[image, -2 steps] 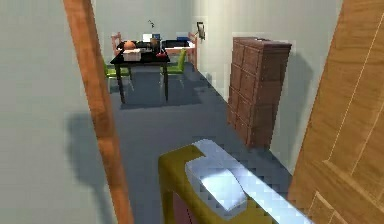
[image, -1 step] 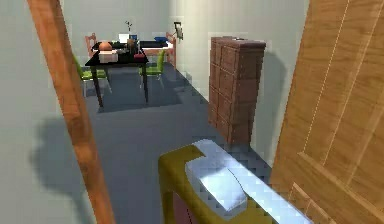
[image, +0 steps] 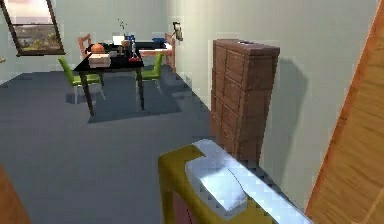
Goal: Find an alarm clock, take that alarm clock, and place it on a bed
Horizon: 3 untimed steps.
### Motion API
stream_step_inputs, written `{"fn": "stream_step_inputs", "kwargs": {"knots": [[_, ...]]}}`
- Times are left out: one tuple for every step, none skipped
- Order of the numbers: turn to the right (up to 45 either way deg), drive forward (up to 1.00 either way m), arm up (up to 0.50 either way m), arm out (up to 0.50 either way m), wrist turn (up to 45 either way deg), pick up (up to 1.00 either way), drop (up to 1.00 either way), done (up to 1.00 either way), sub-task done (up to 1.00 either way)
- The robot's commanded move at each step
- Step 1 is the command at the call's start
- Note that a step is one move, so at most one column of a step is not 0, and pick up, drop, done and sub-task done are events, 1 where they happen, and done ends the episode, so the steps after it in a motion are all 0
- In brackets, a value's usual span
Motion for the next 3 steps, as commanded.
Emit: {"fn": "stream_step_inputs", "kwargs": {"knots": [[3.0, 0.0, 0.0, 0.0, 0.0, 0.0, 0.0, 0.0, 0.0], [0.0, 0.8, 0.0, 0.0, 0.0, 0.0, 0.0, 0.0, 0.0], [42.0, 0.0, 0.0, 0.0, 0.0, 0.0, 0.0, 0.0, 0.0]]}}
